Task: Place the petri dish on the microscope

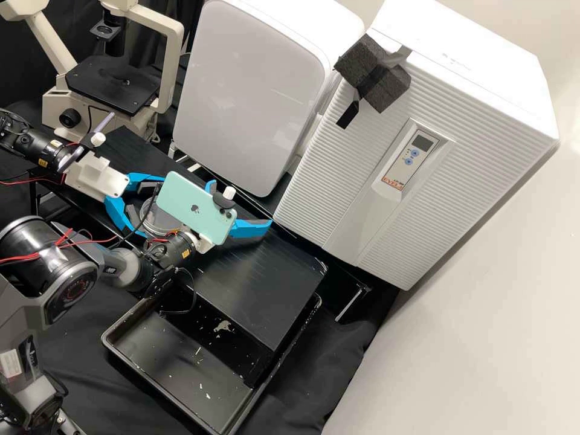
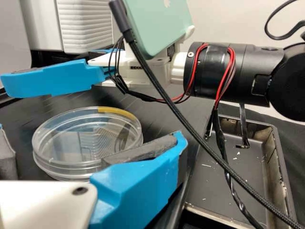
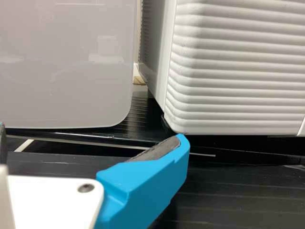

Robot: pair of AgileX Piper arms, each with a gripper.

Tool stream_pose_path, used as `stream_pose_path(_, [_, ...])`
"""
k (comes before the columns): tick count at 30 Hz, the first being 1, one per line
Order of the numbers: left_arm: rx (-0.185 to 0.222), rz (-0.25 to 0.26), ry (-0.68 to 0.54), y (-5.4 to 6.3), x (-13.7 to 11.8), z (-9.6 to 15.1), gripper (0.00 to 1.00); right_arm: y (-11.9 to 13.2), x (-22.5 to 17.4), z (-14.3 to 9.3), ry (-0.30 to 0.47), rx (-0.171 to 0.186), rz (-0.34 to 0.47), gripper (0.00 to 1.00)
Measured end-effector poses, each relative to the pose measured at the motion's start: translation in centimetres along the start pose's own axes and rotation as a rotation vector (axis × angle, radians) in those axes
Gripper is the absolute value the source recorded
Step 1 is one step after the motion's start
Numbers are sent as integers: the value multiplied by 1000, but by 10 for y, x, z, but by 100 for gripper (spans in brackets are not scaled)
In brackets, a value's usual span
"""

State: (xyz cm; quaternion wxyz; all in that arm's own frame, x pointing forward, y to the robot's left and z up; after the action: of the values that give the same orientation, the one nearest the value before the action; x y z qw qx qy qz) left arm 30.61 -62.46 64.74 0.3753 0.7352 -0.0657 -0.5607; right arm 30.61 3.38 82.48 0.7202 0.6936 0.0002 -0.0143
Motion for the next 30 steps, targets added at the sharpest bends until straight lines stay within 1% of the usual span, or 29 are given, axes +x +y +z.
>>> stream_pose_path(7, [0,-4,-10,-1,2,3,100,0,0,0,0,0,0,100])
stream_pose_path(14, [-13,3,-17,-1,8,6,100,0,0,0,0,0,0,100])
stream_pose_path(15, [-13,3,-17,-1,8,6,0,0,0,0,0,0,0,100])
stream_pose_path(24, [-21,8,-14,-1,8,6,0,0,0,0,0,0,0,100])
stream_pose_path(30, [-47,29,3,0,8,4,0,0,0,0,0,0,0,100])
